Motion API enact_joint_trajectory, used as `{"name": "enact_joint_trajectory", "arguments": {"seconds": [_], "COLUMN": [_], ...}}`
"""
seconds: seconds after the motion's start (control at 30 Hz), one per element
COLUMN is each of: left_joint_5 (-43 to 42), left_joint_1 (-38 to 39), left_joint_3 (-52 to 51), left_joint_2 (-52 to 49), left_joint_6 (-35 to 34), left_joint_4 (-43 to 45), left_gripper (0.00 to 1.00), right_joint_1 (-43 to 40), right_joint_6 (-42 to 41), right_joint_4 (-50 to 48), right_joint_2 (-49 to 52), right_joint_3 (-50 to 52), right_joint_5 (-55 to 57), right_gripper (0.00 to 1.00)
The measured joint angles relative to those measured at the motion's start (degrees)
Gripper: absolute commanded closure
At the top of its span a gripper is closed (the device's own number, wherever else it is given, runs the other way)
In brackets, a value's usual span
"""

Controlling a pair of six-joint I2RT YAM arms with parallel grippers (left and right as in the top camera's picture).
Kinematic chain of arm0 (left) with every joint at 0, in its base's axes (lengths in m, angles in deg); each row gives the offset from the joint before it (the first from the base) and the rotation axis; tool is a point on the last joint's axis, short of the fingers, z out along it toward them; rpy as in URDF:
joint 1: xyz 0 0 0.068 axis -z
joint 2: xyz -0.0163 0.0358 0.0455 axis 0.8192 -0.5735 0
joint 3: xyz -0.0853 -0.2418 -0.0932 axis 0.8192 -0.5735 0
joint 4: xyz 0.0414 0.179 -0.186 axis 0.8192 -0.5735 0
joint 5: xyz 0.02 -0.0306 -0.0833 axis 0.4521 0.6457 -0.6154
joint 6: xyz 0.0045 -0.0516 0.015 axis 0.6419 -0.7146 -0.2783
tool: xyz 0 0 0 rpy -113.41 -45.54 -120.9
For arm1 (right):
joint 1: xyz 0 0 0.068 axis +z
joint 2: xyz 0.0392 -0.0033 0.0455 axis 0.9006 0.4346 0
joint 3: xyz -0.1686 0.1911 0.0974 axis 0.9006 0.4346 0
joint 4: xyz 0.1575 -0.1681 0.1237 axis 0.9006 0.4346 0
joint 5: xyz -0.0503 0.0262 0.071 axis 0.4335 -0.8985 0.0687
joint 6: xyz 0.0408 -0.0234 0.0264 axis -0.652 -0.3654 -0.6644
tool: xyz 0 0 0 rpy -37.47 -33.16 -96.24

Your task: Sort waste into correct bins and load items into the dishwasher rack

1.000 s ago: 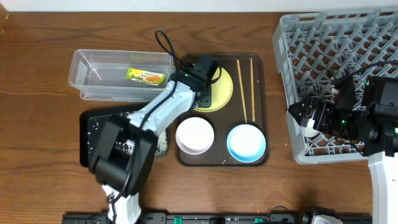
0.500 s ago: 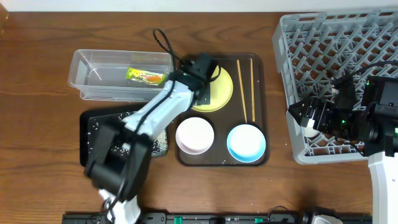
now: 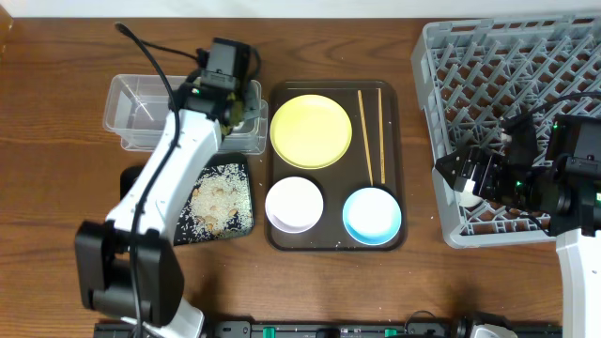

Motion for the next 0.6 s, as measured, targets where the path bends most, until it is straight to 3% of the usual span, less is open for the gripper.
{"name": "enact_joint_trajectory", "arguments": {"seconds": [0.27, 0.37, 0.5, 0.6], "left_joint_5": [-8.0, -9.0, -9.7, -10.1], "left_joint_1": [-1.0, 0.5, 3.6, 4.9], "left_joint_3": [-0.2, -0.2, 0.2, 1.1], "left_joint_2": [3.4, 9.4, 20.5, 27.6], "left_joint_6": [6.3, 8.7, 12.0, 12.9], "left_joint_4": [-5.9, -8.7, -13.1, -15.4], "left_gripper": [0.29, 0.29, 0.19, 0.17], "right_joint_1": [0.0, 0.0, 0.0, 0.0], "right_joint_6": [0.0, 0.0, 0.0, 0.0], "right_joint_4": [-1.0, -1.1, -1.1, -1.4], "right_joint_2": [0.0, 0.0, 0.0, 0.0], "right_joint_3": [0.0, 0.0, 0.0, 0.0], "right_joint_5": [4.6, 8.5, 11.7, 12.7], "right_gripper": [0.01, 0.01, 0.01, 0.01]}}
